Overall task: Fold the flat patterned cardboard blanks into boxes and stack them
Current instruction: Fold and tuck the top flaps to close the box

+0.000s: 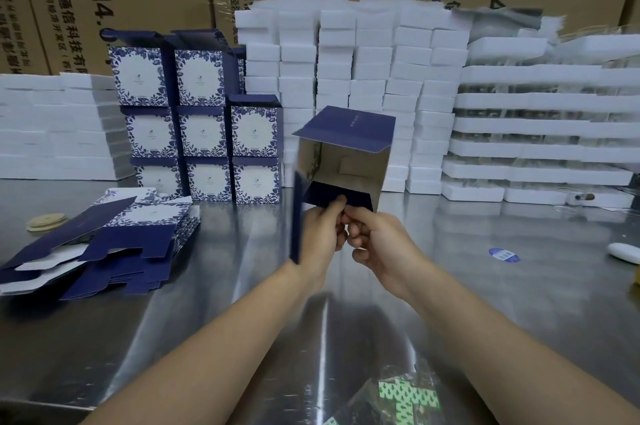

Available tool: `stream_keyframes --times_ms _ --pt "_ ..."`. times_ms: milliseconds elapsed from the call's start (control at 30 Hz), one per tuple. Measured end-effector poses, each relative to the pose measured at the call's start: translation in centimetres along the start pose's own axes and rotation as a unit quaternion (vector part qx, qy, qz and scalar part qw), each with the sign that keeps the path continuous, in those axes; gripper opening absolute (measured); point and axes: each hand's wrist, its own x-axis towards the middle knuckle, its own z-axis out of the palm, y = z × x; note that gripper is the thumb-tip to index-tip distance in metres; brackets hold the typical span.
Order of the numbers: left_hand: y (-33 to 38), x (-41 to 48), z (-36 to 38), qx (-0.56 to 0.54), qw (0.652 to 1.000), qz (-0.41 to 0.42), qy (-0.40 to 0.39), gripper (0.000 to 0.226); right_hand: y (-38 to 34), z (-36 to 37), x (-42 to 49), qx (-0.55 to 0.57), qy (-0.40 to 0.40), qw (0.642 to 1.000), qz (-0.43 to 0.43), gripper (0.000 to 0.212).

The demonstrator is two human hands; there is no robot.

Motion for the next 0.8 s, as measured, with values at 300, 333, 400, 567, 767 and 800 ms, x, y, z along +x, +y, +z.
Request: stream_keyframes --times_ms 300,333,400,567,767,800 --pt "-0.2 1.2 -1.3 -0.010 0.995 -0.059 0.075 0.042 -0.4 -1.2 0.6 -0.089 0.124 0.988 -0.037 0.034" --pt "-0.3 1.4 -1.5 -0.010 0.994 -0.068 0.080 0.042 -0.6 -1.5 0.7 -0.080 0.155 0.983 -0.056 0.037" --pt "-0.6 1.7 -2.0 -0.004 0.993 -0.080 0.084 0.041 -1.4 -2.1 0.9 -0.052 0.200 0.974 -0.092 0.039" --pt "-1.2 2.1 -2.6 0.056 0.992 -0.098 0.061 0.033 -2.5 -3.4 0.7 -0.061 0.222 0.949 -0.215 0.031" --pt "-1.4 2.1 -2.4 0.101 0.990 -0.097 0.026 0.034 -2.0 -2.9 0.1 -0.150 0.143 0.941 -0.267 0.042" --pt "-1.4 2.1 -2.5 0.104 0.990 -0.091 0.021 0.038 -2.0 -2.8 0.1 -0.154 0.139 0.941 -0.267 0.038"
